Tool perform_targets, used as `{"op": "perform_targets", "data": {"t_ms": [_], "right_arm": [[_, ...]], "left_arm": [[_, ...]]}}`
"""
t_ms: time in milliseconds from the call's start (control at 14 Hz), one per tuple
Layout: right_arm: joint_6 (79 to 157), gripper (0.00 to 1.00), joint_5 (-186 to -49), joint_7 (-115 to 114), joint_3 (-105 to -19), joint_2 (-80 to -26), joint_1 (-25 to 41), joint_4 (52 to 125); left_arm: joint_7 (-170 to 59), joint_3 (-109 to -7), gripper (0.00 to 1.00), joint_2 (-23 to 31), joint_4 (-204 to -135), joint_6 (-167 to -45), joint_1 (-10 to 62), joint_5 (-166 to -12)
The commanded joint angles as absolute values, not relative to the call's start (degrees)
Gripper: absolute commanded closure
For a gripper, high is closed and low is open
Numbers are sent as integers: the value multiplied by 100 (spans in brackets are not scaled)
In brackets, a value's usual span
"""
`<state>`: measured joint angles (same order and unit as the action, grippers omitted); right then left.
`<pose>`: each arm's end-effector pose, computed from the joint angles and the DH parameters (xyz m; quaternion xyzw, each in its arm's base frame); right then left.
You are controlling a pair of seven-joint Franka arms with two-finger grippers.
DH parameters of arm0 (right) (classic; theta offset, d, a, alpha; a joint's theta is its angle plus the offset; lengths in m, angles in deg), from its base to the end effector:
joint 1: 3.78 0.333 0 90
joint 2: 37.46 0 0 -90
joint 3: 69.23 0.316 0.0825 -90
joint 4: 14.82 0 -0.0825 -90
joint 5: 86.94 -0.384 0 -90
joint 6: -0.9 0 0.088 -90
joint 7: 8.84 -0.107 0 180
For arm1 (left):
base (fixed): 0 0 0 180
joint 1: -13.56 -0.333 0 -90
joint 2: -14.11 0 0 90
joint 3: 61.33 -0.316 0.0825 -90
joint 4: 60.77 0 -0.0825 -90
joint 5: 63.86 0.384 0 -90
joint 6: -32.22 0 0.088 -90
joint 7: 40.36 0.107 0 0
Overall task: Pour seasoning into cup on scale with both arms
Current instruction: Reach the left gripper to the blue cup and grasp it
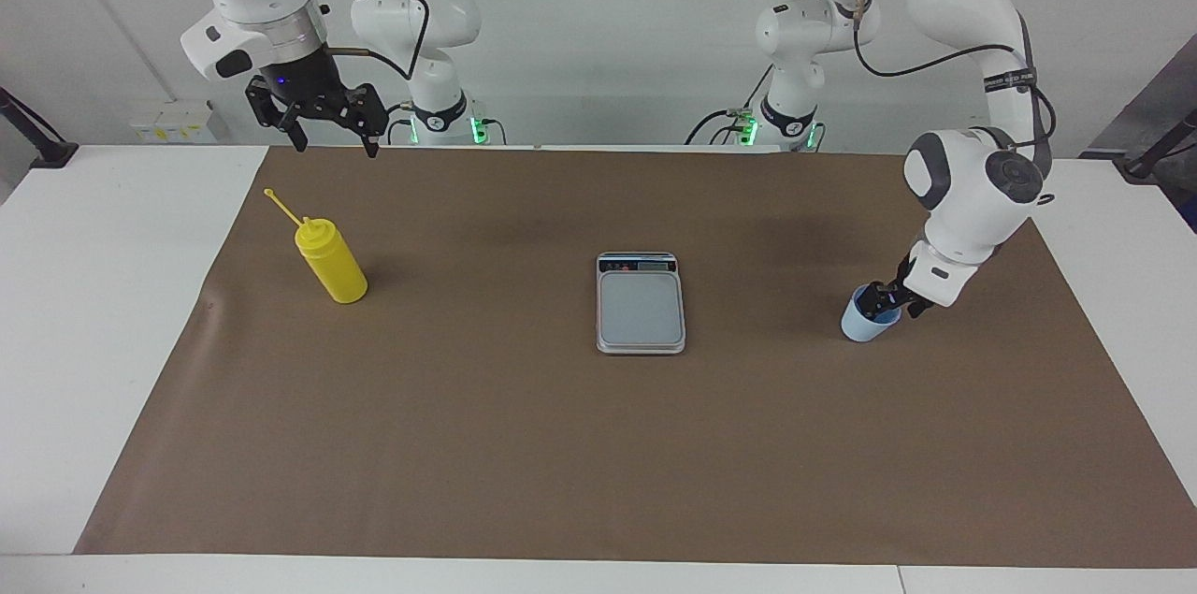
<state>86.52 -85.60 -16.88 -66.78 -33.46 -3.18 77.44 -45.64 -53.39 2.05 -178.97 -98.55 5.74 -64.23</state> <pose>0.5239 0.0261 0.6372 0.9987 -0.0442 -0.0217 0.0153 0.5820 0.0004 0.3345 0.9987 0.0487 0.0046 0.0171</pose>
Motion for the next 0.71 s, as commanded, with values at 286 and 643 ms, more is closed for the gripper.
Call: {"op": "perform_targets", "data": {"t_ms": [286,643], "right_arm": [[8650,0,-8650,-1535,-6721,-3139,-343,8019],[8651,0,-8650,-1535,-6730,-3131,-343,8037]], "left_arm": [[-4545,-5368,100,242,-17882,-9847,697,-6474],[-4554,-5333,100,303,-17048,-8962,775,-6474]]}}
